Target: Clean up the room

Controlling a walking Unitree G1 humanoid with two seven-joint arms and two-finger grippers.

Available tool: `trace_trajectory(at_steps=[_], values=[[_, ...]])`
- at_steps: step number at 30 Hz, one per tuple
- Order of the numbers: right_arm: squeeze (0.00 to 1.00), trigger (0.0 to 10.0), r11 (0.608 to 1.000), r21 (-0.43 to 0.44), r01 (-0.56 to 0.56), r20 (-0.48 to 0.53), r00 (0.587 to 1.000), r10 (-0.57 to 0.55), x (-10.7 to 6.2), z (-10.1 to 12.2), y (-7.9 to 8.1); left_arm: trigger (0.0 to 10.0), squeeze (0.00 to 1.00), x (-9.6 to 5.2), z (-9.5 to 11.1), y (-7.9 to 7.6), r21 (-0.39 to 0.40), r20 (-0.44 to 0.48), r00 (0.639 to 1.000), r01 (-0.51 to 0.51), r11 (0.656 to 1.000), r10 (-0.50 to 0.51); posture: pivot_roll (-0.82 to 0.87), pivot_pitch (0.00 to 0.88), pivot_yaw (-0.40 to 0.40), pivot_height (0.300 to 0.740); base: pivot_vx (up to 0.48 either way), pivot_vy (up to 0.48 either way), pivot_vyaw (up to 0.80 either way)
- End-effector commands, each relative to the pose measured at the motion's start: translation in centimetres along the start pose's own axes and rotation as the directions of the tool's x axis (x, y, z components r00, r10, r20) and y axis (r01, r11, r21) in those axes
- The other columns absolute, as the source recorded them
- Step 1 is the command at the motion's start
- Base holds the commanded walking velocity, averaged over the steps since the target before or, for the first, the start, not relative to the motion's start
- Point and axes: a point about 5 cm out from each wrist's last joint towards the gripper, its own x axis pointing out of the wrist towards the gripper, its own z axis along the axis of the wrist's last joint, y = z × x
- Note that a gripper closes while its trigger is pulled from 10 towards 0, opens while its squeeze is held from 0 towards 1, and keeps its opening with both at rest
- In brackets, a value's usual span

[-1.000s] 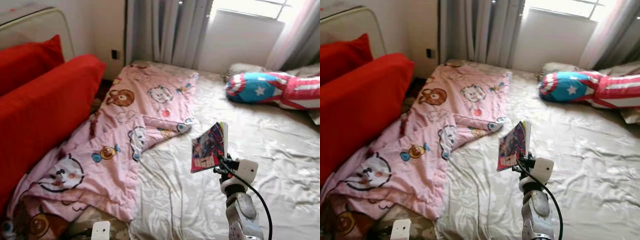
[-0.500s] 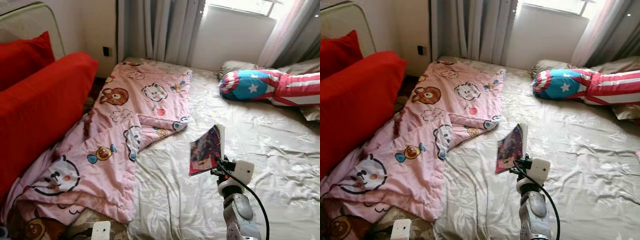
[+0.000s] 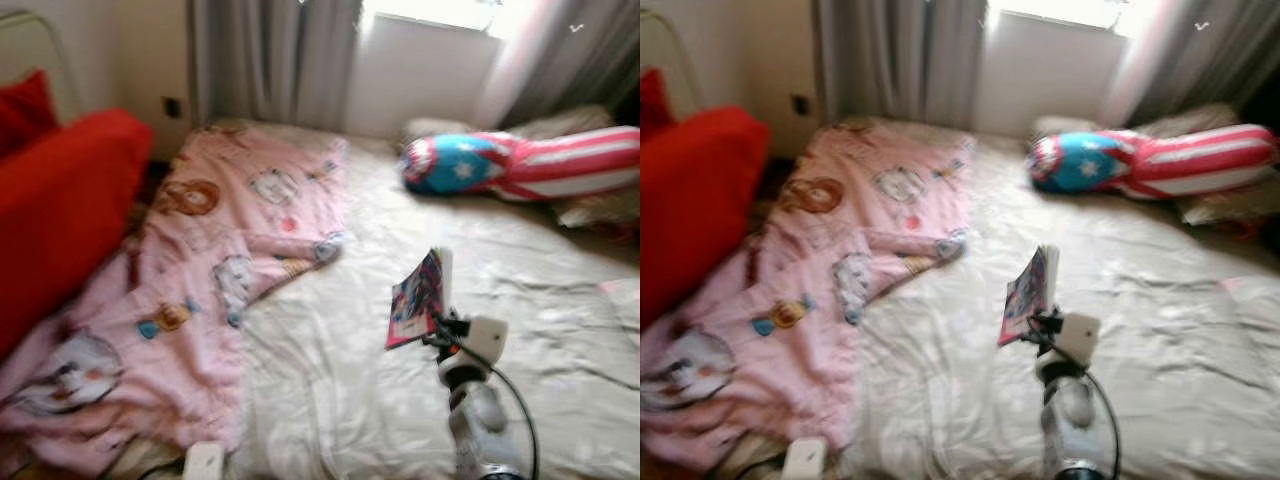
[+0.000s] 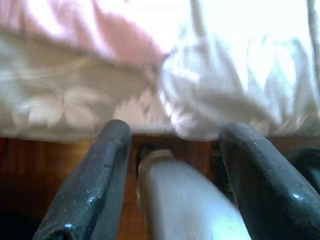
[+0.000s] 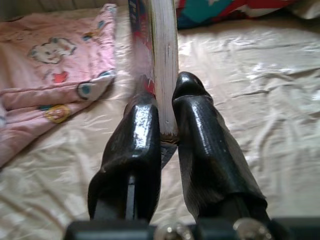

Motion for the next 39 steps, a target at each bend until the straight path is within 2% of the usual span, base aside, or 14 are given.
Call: trace_trajectory(at_steps=[1,21,32,39], values=[[0.0,10.0,1.0,-0.018,0.009,0.071,0.997,-0.008,0.5,1.4,-0.5,10.0,0.0,-0.1,-0.7,-1.1,0.013,-0.027,0.999,0.031,0.999,-0.031,0.04,0.0,-0.131,0.74,0.0,-0.319,0.0],[0.0,10.0,1.0,-0.019,0.022,0.058,0.998,-0.021,0.5,1.0,-0.9,10.0,0.0,-0.2,-0.9,-1.2,0.028,-0.04,0.998,0.047,0.998,-0.046,0.02,0.0,-0.115,0.74,0.0,-0.321,0.0],[0.0,10.0,0.999,-0.042,0.009,0.03,1.0,-0.008,0.5,0.8,-1.7,10.0,0.0,-0.2,-1.2,-1.6,0.031,-0.047,0.997,0.061,0.998,-0.06,-0.01,0.0,-0.108,0.74,0.0,-0.321,0.0],[0.0,10.0,0.998,-0.067,0.011,0.037,0.999,-0.009,0.6,1.4,-2.9,10.0,0.0,-0.3,-1.5,-2.2,0.013,-0.051,0.996,0.073,0.997,-0.072,-0.03,0.0,-0.123,0.74,0.0,-0.301,0.0]])
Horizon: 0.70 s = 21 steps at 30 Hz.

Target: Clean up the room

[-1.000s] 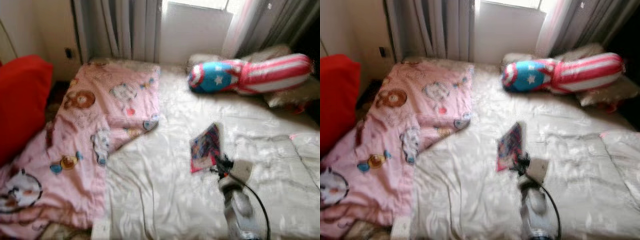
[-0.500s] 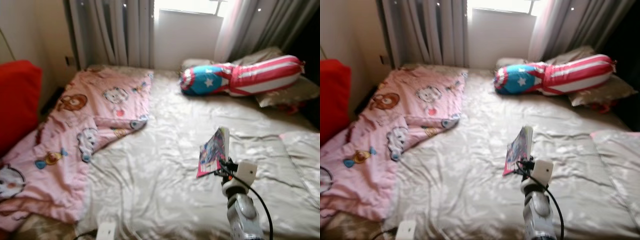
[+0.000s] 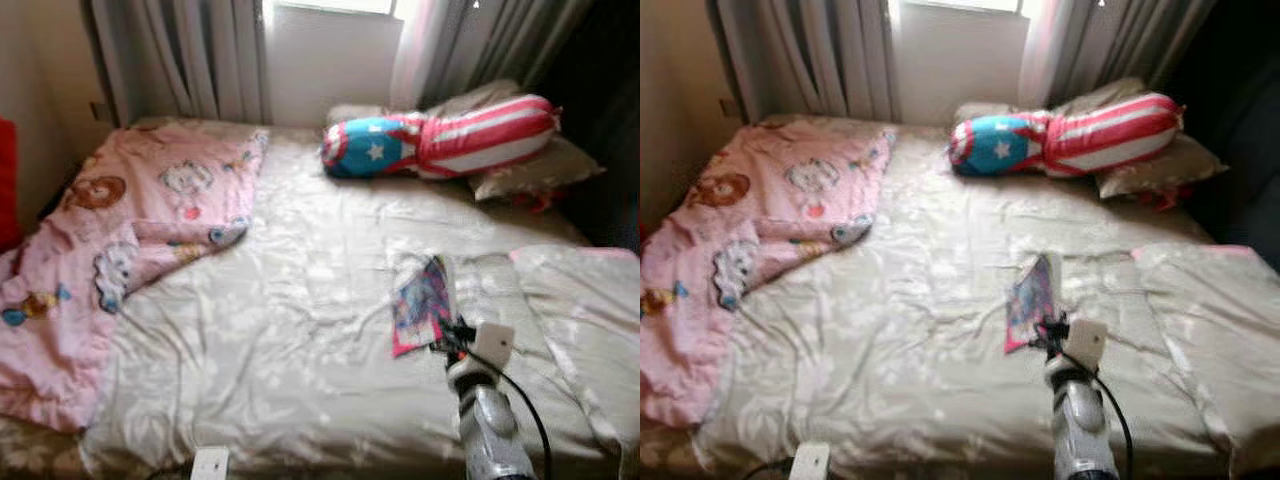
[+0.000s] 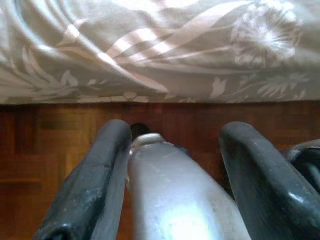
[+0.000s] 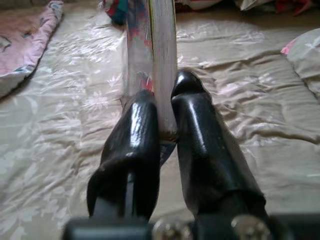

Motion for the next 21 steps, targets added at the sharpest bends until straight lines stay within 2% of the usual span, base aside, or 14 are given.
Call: trace_trajectory(at_steps=[1,10,16,21], values=[[0.0,10.0,0.999,-0.02,0.028,0.05,0.998,-0.027,0.3,1.3,-1.3,10.0,0.0,-0.1,-0.7,-1.2,-0.009,-0.027,0.999,0.028,1.0,-0.028,-0.03,0.0,-0.129,0.74,0.0,-0.307,0.0],[0.0,10.0,0.999,-0.037,0.019,0.06,0.998,-0.016,0.5,2.1,-2.6,10.0,0.0,-0.3,-1.6,-2.4,-0.019,-0.046,0.998,0.044,0.999,-0.045,-0.03,0.0,-0.148,0.74,0.0,-0.307,0.0],[0.0,10.0,1.0,-0.028,-0.012,0.049,0.999,0.013,0.8,2.0,-1.8,10.0,0.0,-0.4,-1.8,-2.3,-0.002,-0.047,0.998,0.052,0.999,-0.052,-0.02,0.0,-0.143,0.74,0.0,-0.097,0.0],[0.0,10.0,1.0,-0.008,-0.02,0.046,0.999,0.02,0.7,1.5,-1.1,10.0,0.0,-0.4,-1.7,-1.5,0.01,-0.045,0.998,0.034,0.999,-0.033,-0.02,0.0,-0.119,0.74,0.0,0.0,0.0]])
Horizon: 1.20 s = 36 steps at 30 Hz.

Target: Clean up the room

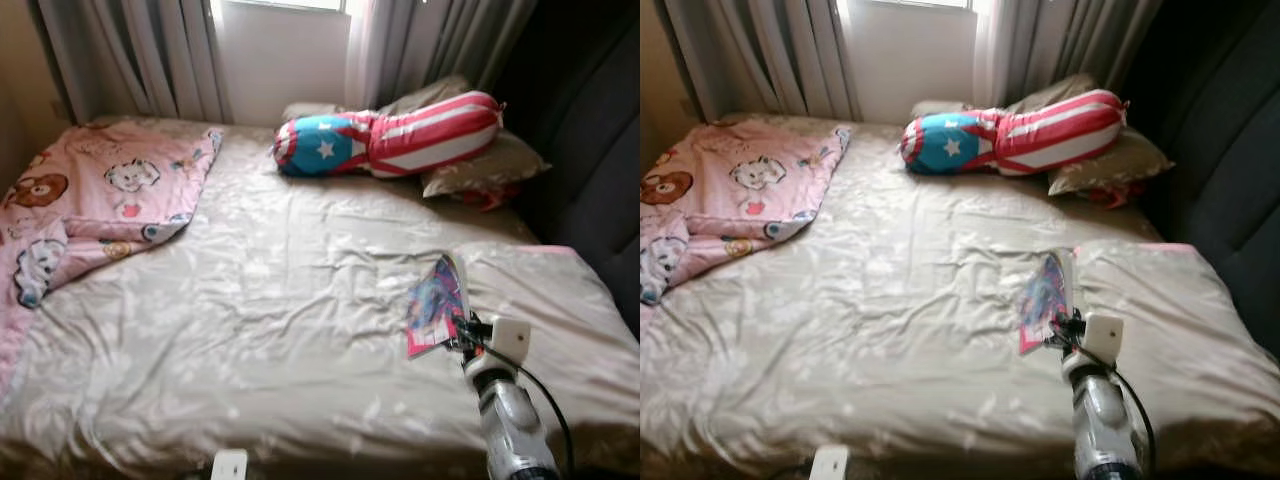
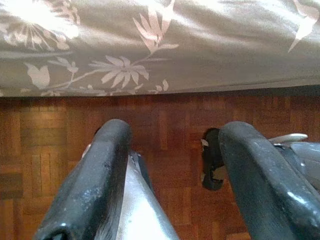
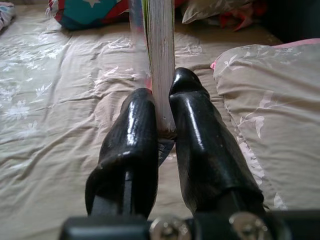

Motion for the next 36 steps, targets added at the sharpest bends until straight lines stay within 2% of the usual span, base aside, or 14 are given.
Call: trace_trajectory(at_steps=[1,9,15,27,36], values=[[0.0,10.0,1.0,0.015,-0.008,0.038,0.999,0.007,0.1,0.4,0.4,10.0,0.0,-0.3,-1.2,0.7,0.03,-0.052,0.999,-0.011,0.999,0.013,-0.02,0.0,-0.111,0.74,0.0,-0.244,0.0],[0.0,10.0,0.996,0.082,0.043,0.021,0.999,-0.045,-0.9,-1.2,0.8,10.0,0.0,-0.5,-1.3,2.3,0.076,-0.065,0.997,-0.024,0.997,0.029,-0.02,0.0,-0.025,0.74,0.0,-0.329,0.0],[0.0,10.0,0.994,0.096,0.043,0.009,0.999,-0.044,-1.4,-2.1,1.5,10.0,0.0,-0.6,-1.2,3.0,0.085,-0.056,0.997,-0.038,0.996,0.043,-0.01,0.0,-0.012,0.74,0.0,-0.33,0.0],[0.0,10.0,0.996,0.087,0.025,-0.002,1.0,-0.025,-1.5,-2.3,1.7,10.0,0.0,-0.6,-1.4,2.7,0.079,-0.059,0.997,-0.036,0.996,0.041,-0.01,0.0,-0.032,0.74,0.0,-0.322,0.0],[0.0,10.0,0.997,0.08,-0.005,-0.013,1.0,0.006,-1.3,-2.2,1.9,10.0,0.0,-0.6,-1.4,2.5,0.051,-0.053,0.998,-0.038,0.998,0.041,-0.02,0.0,-0.042,0.74,0.0,0.0,0.0]])
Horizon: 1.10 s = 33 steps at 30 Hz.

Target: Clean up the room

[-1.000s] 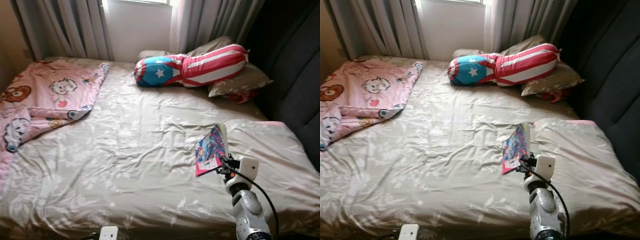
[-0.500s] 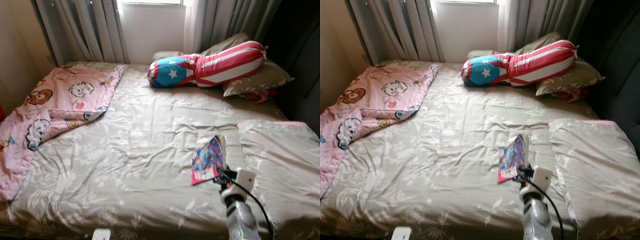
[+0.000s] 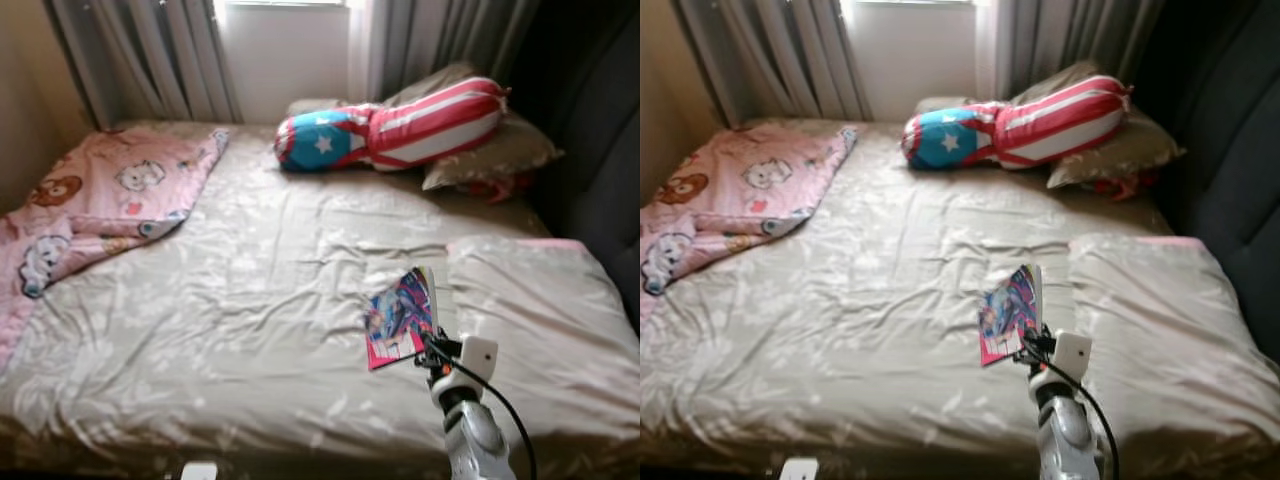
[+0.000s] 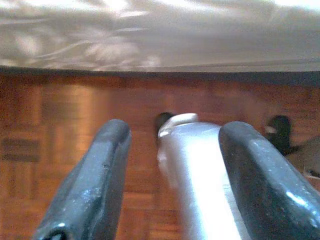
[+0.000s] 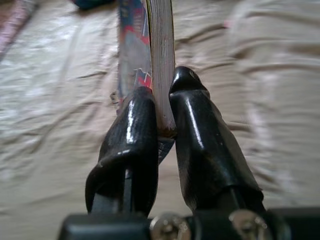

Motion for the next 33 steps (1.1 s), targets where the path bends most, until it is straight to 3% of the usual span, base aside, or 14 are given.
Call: trace_trajectory(at_steps=[1,13,17,20,28,33], values=[[0.0,10.0,1.0,-0.001,-0.011,0.045,0.999,0.011,0.55,1.11,0.23,10.0,0.0,-0.21,-0.88,0.03,-0.001,-0.03,1.0,0.003,1.0,-0.003,-0.02,0.0,-0.043,0.74,0.0,0.0,0.0],[0.0,10.0,0.997,-0.035,-0.068,0.042,0.997,0.069,0.62,1.25,0.61,10.0,0.0,-0.17,-0.8,-0.07,-0.026,-0.03,1.0,-0.001,1.0,0.001,-0.02,0.0,-0.052,0.74,0.0,0.0,0.0],[0.0,10.0,0.995,-0.051,-0.088,0.044,0.995,0.09,0.63,1.26,0.96,10.0,0.0,-0.17,-0.79,-0.03,-0.029,-0.029,1.0,-0.004,1.0,0.003,-0.02,0.0,-0.052,0.74,0.0,0.0,0.78],[0.0,10.0,0.995,-0.039,-0.087,0.042,0.995,0.088,0.61,1.17,1.03,10.0,0.0,-0.17,-0.81,-0.01,-0.024,-0.031,1.0,-0.004,1.0,0.003,-0.02,0.0,-0.051,0.74,0.0,0.0,0.73],[0.0,10.0,0.997,-0.016,-0.072,0.033,0.997,0.073,0.78,1.17,0.94,10.0,0.0,-0.13,-0.69,-0.05,-0.044,-0.028,1.0,-0.005,0.999,0.003,-0.02,0.0,-0.053,0.74,0.0,0.0,0.0],[0.0,10.0,1.0,-0.017,-0.005,0.035,0.999,0.006,0.73,1.16,0.29,10.0,0.0,-0.12,-0.67,-0.07,-0.046,-0.03,1.0,-0.002,0.999,0.0,-0.02,0.0,-0.053,0.74,0.0,0.17,0.0]])
